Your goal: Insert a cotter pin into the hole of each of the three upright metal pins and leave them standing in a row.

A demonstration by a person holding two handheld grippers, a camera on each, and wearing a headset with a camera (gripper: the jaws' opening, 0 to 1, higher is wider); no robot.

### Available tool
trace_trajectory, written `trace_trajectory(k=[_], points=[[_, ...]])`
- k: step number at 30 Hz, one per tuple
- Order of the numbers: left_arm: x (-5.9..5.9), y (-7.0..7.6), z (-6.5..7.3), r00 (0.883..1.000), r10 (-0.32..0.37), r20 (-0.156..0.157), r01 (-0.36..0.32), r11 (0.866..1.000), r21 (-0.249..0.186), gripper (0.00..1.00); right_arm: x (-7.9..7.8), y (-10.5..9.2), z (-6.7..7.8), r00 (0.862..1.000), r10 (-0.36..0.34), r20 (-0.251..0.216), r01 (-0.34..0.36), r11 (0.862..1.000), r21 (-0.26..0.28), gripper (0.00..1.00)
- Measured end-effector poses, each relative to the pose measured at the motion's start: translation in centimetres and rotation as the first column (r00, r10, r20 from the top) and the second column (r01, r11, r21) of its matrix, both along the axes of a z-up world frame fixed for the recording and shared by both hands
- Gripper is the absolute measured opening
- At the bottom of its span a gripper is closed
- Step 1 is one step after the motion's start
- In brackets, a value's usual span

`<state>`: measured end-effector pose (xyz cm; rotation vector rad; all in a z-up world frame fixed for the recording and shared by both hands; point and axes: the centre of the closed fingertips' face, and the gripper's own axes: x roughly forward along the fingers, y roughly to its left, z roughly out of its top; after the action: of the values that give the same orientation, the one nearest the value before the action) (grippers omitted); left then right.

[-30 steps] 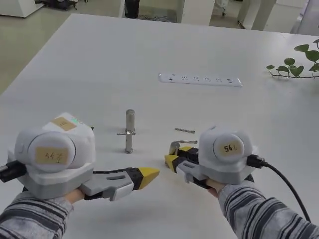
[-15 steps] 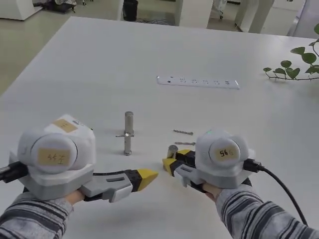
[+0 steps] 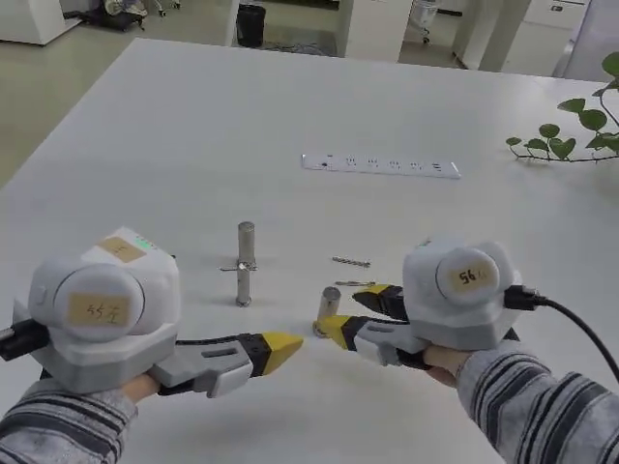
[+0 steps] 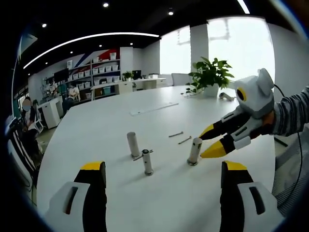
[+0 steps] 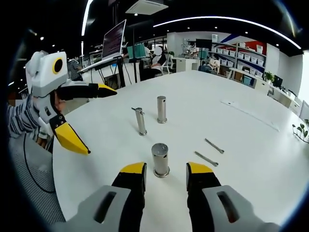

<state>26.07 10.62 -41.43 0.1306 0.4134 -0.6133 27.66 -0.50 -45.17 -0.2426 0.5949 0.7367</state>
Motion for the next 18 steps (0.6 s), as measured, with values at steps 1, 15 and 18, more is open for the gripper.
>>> trace_trajectory(k=[1, 15, 18], points=[[0.0, 0.0, 0.0, 1.000, -0.001, -0.001, 0.001, 1.000, 0.001, 0.99, 0.0, -0.3, 0.0, 1.000, 0.010, -0.001, -0.010, 1.000, -0.016, 0.29], [-0.1, -0.4, 0.0, 1.000, -0.013, 0.001, 0.013, 1.000, 0.007, 0.98, 1.6, -2.5, -0.3, 0.972, 0.224, -0.068, -0.232, 0.956, -0.180, 0.26], [-0.1, -0.7, 0.1, 1.000, -0.015, 0.001, 0.015, 1.000, -0.012, 0.97, 2.4, -3.0, -1.1, 0.960, 0.267, -0.090, -0.281, 0.929, -0.241, 0.26]])
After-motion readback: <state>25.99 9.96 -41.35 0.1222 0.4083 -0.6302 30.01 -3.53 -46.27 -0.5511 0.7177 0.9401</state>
